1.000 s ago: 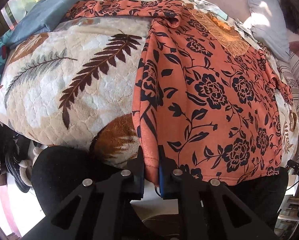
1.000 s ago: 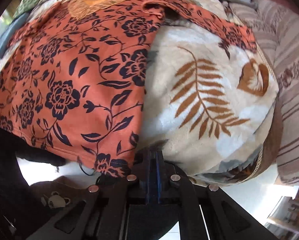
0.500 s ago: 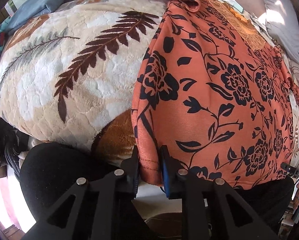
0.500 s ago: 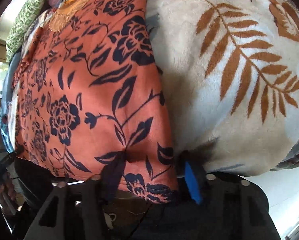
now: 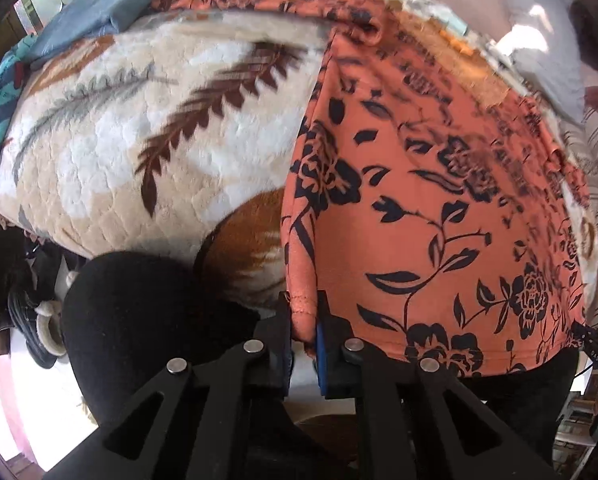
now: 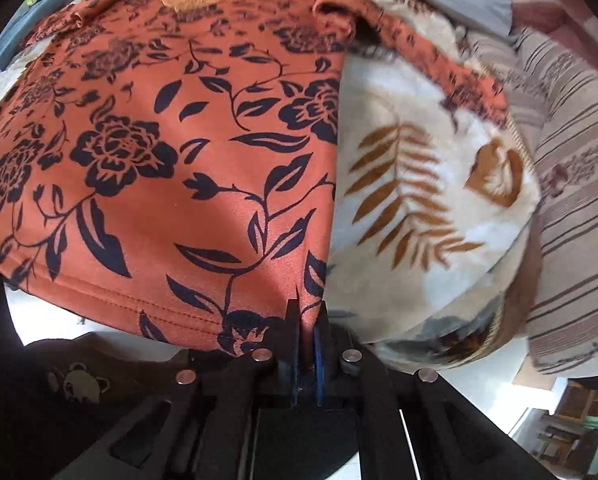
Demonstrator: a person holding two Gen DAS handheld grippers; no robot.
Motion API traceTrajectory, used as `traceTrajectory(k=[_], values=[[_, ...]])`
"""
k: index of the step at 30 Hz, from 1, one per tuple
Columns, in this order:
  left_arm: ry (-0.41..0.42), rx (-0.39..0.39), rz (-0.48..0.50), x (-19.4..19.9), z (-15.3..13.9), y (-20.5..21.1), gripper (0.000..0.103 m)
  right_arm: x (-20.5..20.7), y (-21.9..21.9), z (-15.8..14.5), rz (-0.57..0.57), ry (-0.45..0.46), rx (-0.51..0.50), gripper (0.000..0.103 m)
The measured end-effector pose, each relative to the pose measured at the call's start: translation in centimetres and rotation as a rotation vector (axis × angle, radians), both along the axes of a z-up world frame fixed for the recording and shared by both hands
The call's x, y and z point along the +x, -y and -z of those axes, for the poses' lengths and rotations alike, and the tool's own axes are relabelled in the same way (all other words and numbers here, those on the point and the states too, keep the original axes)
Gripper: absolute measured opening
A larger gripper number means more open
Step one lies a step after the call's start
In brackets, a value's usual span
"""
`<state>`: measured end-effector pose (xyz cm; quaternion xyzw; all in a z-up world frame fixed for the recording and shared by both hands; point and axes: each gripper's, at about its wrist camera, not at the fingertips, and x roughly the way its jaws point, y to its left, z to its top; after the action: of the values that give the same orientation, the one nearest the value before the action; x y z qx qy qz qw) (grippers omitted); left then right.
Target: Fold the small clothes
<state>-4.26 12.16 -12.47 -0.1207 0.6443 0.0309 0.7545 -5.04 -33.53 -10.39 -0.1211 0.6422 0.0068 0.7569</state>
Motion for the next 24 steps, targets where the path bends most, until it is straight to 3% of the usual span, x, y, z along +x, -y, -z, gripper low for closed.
traceTrajectory(k=[2,3,5,7,8,9,12,15,17,18,19,20,22,23,24], values=[[-0.097,-0.007,-0.030,0.5,2.0,-1.1,0.013,0.2,0.7,2.7,0.056,-0.076,0.097,0.012],[-0.094,-0.015,-0.047,0.6,1.8,-1.5,0.013,0.4,0.8,3.3,0.069,-0.099,0.118,0.013],[-0.029,0.021,-0.076,0.6,-0.2,-2.3,0.034,0.9,1.5,2.1,0.109,-0.047,0.164,0.020],[0.056,0.085,-0.094,1.3,-2.9,-2.5,0.054,1.7,2.9,0.1,0.175,0.020,0.204,0.036],[0.110,0.101,-0.101,1.7,-4.3,-2.4,0.061,2.2,3.5,-1.3,0.207,0.070,0.216,0.056],[0.165,0.103,-0.101,2.2,-5.7,-2.2,0.063,2.7,3.9,-2.5,0.231,0.119,0.250,0.066],[0.279,0.077,-0.058,4.2,-8.3,-0.4,0.072,4.6,4.1,-4.9,0.276,0.203,0.484,0.066],[0.353,0.040,-0.008,6.7,-8.8,2.3,0.073,6.7,2.0,-4.3,0.309,0.226,0.675,0.071],[0.420,0.010,0.015,7.9,-7.8,5.1,0.076,8.4,0.4,-1.4,0.325,0.162,0.704,0.074],[0.446,0.003,0.038,8.8,-7.0,6.3,0.081,9.1,-0.1,0.7,0.339,0.088,0.702,0.074],[0.434,0.008,0.062,10.0,-5.5,7.3,0.095,9.8,-0.3,2.9,0.365,-0.006,0.694,0.074],[0.375,0.047,0.083,11.1,-3.5,8.4,0.100,10.1,0.3,3.6,0.381,-0.009,0.723,0.074],[0.135,0.136,0.153,13.5,2.1,9.9,0.099,10.3,2.1,2.4,0.416,0.029,0.783,0.073],[0.130,0.168,0.160,13.4,3.1,10.3,0.103,10.4,3.5,1.3,0.426,0.089,0.758,0.073],[0.217,0.196,0.150,12.9,2.3,10.6,0.103,10.6,5.2,-0.3,0.443,0.167,0.732,0.074]])
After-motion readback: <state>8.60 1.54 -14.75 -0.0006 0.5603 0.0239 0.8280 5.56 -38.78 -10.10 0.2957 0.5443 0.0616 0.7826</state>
